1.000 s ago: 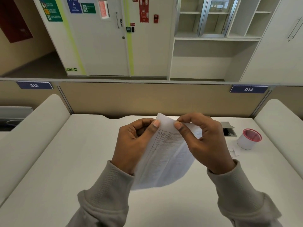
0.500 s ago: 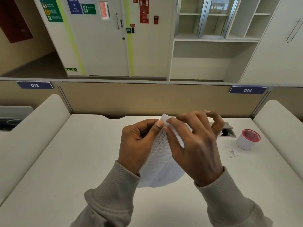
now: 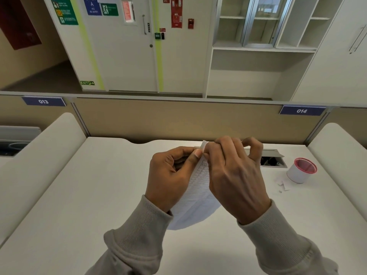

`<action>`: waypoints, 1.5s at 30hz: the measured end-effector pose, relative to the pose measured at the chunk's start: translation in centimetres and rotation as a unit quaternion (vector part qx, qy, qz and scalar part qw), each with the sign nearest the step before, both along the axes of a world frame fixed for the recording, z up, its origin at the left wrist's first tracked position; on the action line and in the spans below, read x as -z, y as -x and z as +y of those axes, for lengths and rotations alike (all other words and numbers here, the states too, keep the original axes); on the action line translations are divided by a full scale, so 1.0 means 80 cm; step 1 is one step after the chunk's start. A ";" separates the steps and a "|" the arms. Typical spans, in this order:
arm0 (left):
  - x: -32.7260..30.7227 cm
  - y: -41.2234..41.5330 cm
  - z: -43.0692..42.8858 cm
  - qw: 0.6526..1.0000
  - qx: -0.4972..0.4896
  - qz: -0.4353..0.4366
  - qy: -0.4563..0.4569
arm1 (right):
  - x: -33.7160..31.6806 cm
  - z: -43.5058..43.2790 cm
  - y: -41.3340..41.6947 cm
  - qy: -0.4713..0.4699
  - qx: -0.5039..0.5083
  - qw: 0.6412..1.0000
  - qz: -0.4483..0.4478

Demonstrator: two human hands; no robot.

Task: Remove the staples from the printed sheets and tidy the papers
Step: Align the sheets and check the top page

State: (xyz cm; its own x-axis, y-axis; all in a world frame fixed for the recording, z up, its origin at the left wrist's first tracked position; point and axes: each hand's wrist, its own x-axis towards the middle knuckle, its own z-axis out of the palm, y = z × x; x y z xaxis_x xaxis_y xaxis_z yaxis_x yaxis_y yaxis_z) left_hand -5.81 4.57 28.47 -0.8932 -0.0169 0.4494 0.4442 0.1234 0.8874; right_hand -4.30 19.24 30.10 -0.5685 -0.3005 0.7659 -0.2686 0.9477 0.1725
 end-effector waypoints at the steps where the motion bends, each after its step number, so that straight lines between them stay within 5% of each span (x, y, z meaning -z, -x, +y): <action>1: 0.000 0.000 0.001 1.000 -0.002 0.001 0.003 | 0.001 0.000 0.001 0.000 0.004 1.000 -0.004; 13: -0.001 -0.003 0.021 0.998 -0.046 -0.039 -0.010 | 0.019 0.006 0.015 0.045 -0.022 0.999 0.017; 20: 0.006 0.004 0.017 0.993 -0.067 0.011 0.094 | 0.001 0.014 0.002 -0.051 0.036 0.997 -0.040; 30: 0.007 0.015 0.018 0.998 -0.041 -0.013 0.050 | 0.009 0.026 0.021 -0.034 -0.073 0.997 -0.013; 41: 0.011 0.020 0.023 0.999 0.039 0.010 0.031 | 0.005 0.027 0.022 0.106 -0.024 0.988 -0.109; 45: 0.013 0.024 0.036 0.995 -0.009 0.078 0.060 | 0.004 0.021 0.023 0.169 0.027 0.978 -0.118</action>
